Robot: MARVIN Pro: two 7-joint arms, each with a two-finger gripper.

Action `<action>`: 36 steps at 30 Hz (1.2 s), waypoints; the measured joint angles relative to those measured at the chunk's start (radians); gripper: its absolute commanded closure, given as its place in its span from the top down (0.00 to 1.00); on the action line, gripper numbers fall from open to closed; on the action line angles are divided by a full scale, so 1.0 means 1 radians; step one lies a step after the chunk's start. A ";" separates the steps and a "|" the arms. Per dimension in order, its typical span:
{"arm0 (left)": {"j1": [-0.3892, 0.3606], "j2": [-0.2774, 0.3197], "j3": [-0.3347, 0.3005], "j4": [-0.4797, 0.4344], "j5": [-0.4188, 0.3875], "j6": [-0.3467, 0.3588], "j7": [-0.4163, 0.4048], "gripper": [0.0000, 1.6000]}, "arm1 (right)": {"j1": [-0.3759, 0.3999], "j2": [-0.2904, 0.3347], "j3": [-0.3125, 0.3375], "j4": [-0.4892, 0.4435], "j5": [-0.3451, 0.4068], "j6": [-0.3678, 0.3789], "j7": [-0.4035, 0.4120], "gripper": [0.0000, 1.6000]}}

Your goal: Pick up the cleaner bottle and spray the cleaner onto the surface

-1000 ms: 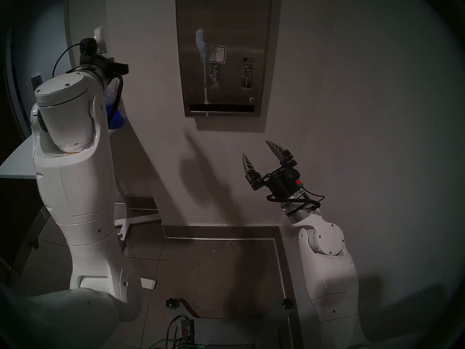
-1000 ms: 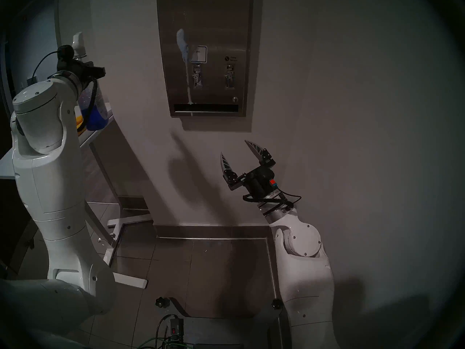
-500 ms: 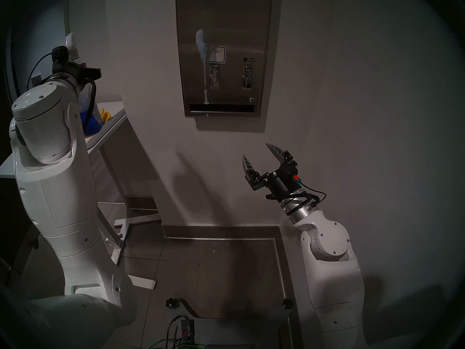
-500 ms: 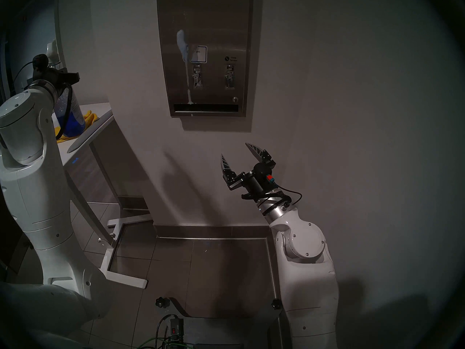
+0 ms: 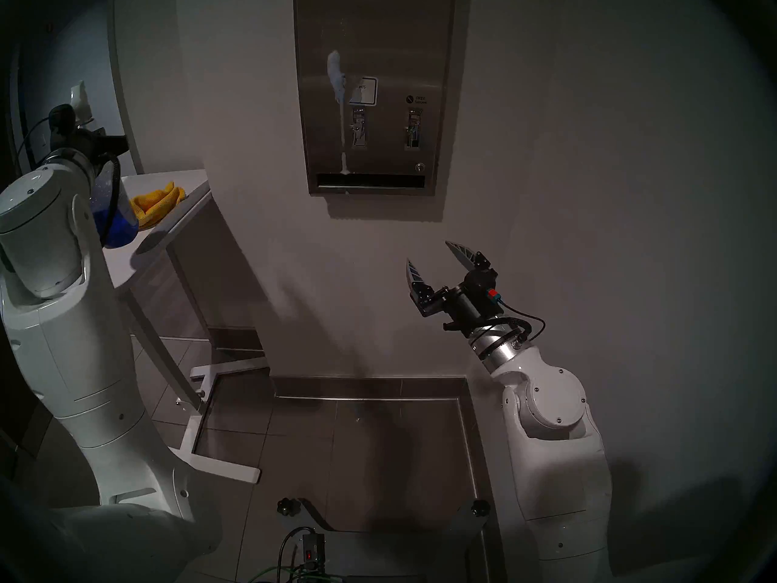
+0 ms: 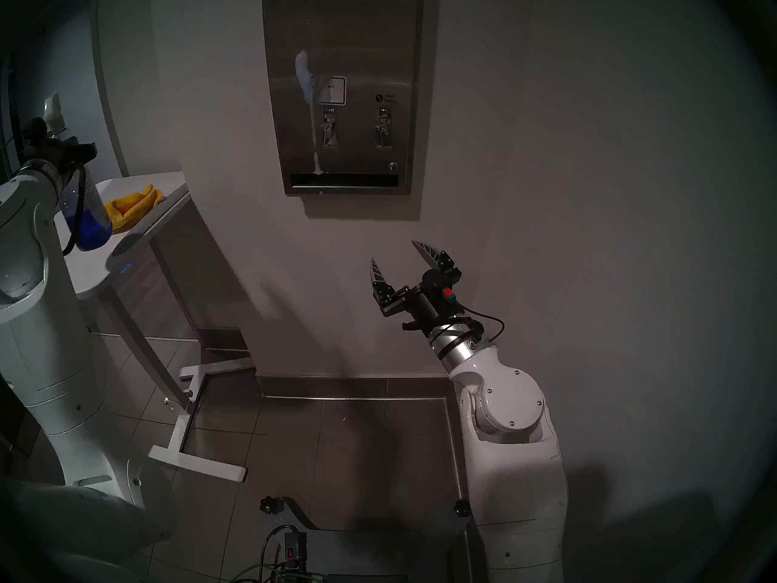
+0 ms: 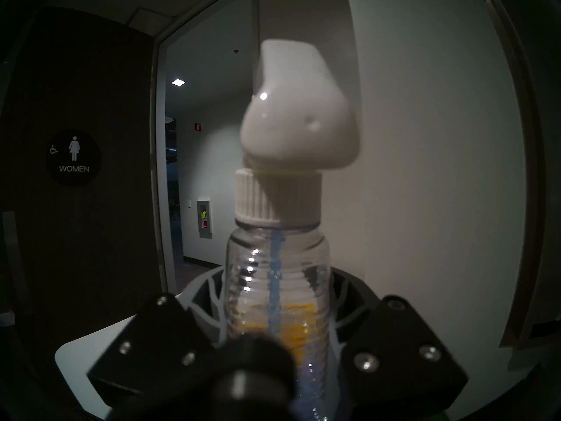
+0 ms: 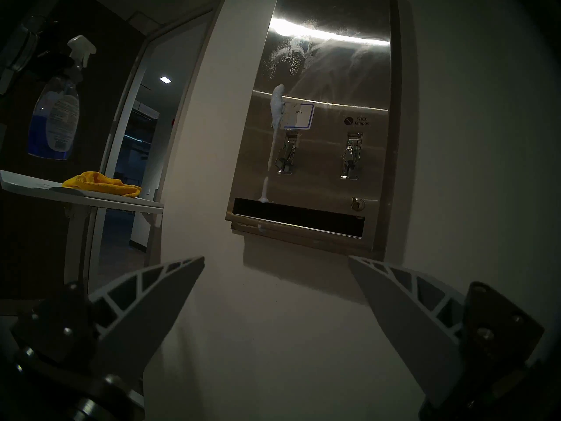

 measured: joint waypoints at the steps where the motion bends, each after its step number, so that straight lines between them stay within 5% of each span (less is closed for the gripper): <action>1: 0.003 0.000 -0.011 0.011 -0.004 -0.004 -0.003 0.00 | -0.001 0.000 -0.001 -0.002 -0.002 0.004 -0.003 1.00; 13: 0.005 0.003 -0.042 0.131 -0.021 -0.060 -0.014 0.00 | -0.003 0.000 -0.004 -0.008 -0.004 0.006 -0.013 1.00; 36: -0.010 0.042 -0.079 0.213 -0.013 -0.113 0.006 0.00 | -0.005 0.000 -0.005 -0.009 0.000 0.006 -0.017 1.00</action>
